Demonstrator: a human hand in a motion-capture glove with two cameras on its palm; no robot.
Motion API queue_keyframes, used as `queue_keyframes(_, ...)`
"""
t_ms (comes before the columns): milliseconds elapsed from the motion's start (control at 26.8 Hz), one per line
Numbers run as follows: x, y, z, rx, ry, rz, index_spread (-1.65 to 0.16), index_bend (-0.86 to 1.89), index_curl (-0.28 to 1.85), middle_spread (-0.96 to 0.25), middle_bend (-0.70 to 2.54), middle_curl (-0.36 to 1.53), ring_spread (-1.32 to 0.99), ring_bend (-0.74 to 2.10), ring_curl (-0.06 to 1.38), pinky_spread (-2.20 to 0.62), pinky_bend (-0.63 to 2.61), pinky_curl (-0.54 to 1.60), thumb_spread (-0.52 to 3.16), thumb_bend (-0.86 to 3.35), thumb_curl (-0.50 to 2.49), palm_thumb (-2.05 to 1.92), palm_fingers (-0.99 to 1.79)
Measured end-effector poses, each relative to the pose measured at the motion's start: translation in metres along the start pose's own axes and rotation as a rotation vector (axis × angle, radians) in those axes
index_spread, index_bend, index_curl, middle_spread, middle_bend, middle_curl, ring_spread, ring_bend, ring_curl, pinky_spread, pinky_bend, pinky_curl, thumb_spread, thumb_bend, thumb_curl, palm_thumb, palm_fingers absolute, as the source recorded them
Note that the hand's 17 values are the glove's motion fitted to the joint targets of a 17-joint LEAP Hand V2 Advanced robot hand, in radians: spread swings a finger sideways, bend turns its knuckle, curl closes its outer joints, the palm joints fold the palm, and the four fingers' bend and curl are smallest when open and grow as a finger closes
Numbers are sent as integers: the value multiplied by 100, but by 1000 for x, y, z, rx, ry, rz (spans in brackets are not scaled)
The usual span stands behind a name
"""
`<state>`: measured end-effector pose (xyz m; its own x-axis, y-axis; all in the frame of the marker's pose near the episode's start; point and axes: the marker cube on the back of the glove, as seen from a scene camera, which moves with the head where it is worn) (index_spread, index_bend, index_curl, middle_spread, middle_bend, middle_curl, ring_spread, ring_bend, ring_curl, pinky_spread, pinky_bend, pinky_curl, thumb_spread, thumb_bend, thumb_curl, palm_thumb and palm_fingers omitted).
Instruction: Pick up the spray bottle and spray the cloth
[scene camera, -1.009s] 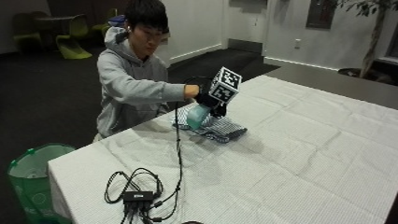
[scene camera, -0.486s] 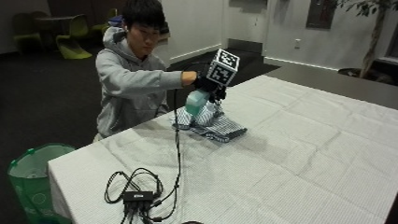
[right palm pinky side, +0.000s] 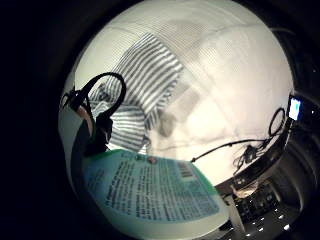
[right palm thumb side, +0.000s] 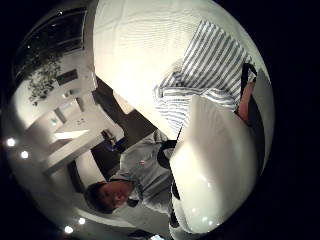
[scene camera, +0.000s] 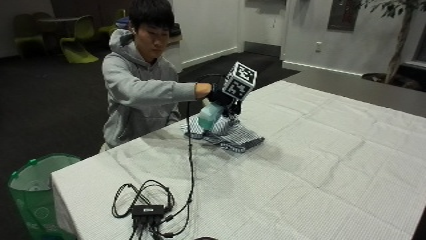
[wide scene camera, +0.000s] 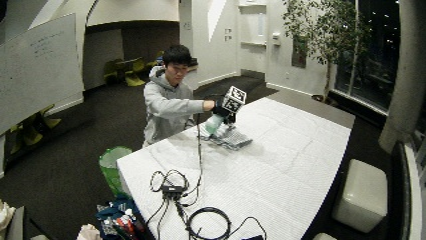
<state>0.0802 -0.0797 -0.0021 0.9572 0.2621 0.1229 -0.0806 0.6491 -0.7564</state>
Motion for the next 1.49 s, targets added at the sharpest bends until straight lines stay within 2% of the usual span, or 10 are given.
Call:
queue_keyframes(261,-6,4,-6,27,23,7,-22,30,56,-10,71,52,-15,76,45,-29,48,41,67,-3,63,80,141)
queue_keyframes(448,-28,18,-22,141,27,-34,-22,30,56,-10,71,52,-15,76,45,-29,48,41,67,-3,63,80,141)
queue_keyframes(672,-74,42,-50,473,-132,-247,-22,30,57,-10,71,52,-15,76,45,-29,48,41,67,-3,64,80,141)
queue_keyframes(897,-127,34,-50,740,-584,-551,-22,29,57,-10,70,52,-15,76,45,-29,48,41,67,-4,64,80,141)
queue_keyframes(971,-133,31,-40,735,-737,-645,-22,29,57,-10,70,52,-15,76,45,-29,48,41,67,-4,64,80,141)
queue_keyframes(1083,-140,28,-10,605,-882,-755,-22,29,57,-9,69,52,-14,75,45,-29,48,41,66,-4,64,80,141)
queue_keyframes(1307,-192,-41,42,712,-1042,-686,-20,29,57,-8,67,51,-13,74,44,-29,47,41,67,-3,64,80,140)
queue_keyframes(1494,-204,-72,89,614,-935,-689,-19,27,57,-6,66,50,-13,73,44,-28,46,40,68,-3,64,80,139)
